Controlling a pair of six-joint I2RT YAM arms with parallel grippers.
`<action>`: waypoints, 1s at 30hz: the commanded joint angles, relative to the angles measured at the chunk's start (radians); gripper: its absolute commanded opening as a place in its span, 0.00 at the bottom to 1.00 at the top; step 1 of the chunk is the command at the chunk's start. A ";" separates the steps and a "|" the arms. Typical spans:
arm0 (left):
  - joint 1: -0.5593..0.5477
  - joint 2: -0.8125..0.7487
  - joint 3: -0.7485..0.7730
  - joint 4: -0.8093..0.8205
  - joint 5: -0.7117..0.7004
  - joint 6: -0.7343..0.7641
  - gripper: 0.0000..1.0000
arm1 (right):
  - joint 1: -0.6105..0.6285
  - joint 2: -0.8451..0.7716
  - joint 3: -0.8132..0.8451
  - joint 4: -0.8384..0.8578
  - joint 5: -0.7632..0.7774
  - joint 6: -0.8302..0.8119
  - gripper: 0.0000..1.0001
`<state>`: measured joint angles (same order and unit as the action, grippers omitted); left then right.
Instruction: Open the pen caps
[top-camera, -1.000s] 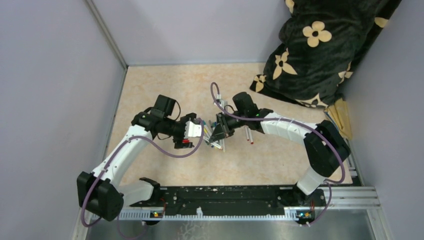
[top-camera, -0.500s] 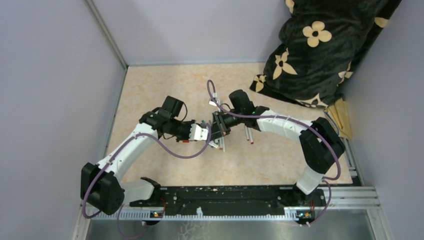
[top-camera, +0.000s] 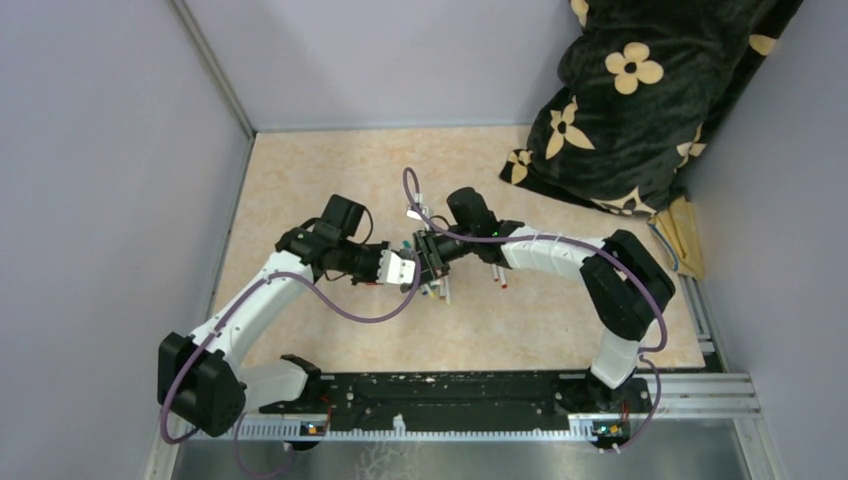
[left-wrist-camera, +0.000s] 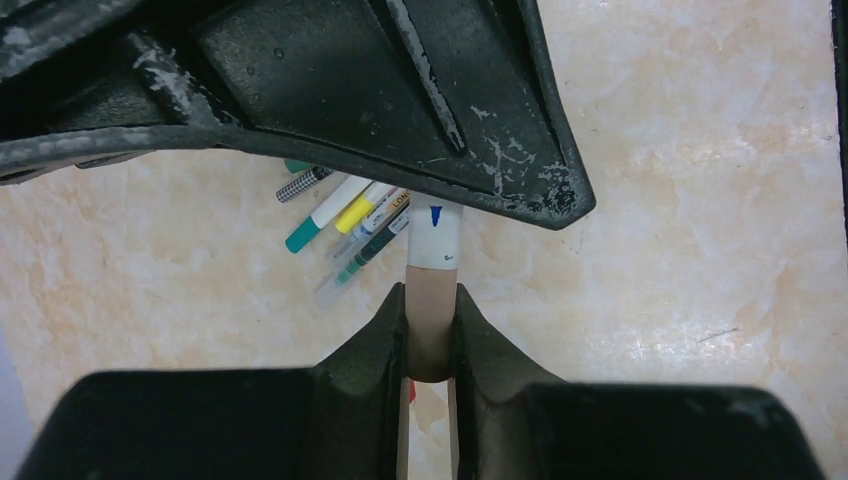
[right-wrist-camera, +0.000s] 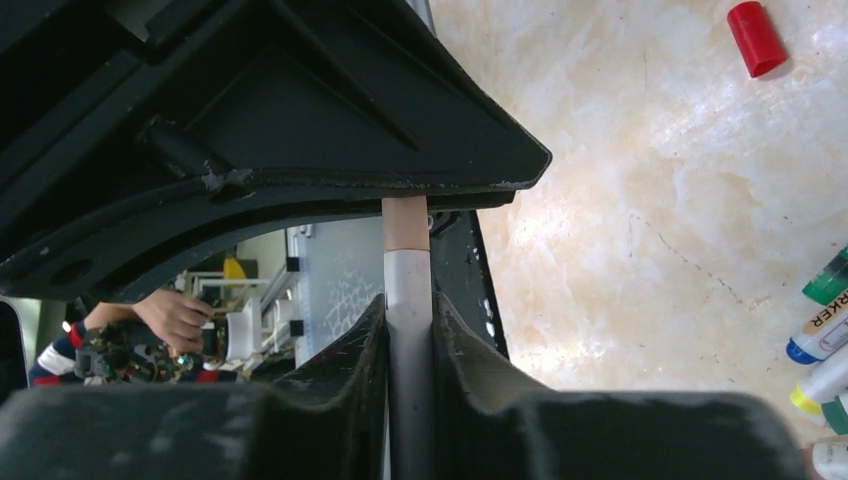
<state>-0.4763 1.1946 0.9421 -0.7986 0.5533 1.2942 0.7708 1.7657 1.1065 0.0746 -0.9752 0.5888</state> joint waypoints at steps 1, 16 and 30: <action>-0.006 -0.021 -0.010 0.016 -0.005 0.002 0.00 | 0.005 0.000 -0.023 0.126 -0.029 0.057 0.11; 0.029 0.011 -0.088 0.094 -0.269 0.105 0.00 | -0.067 -0.184 -0.146 -0.195 0.119 -0.142 0.00; 0.172 0.123 -0.061 0.169 -0.130 -0.027 0.00 | -0.119 -0.340 -0.225 -0.273 0.744 -0.160 0.00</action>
<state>-0.3088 1.2915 0.8799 -0.6697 0.3454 1.3609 0.6636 1.4918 0.9051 -0.2283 -0.6193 0.4152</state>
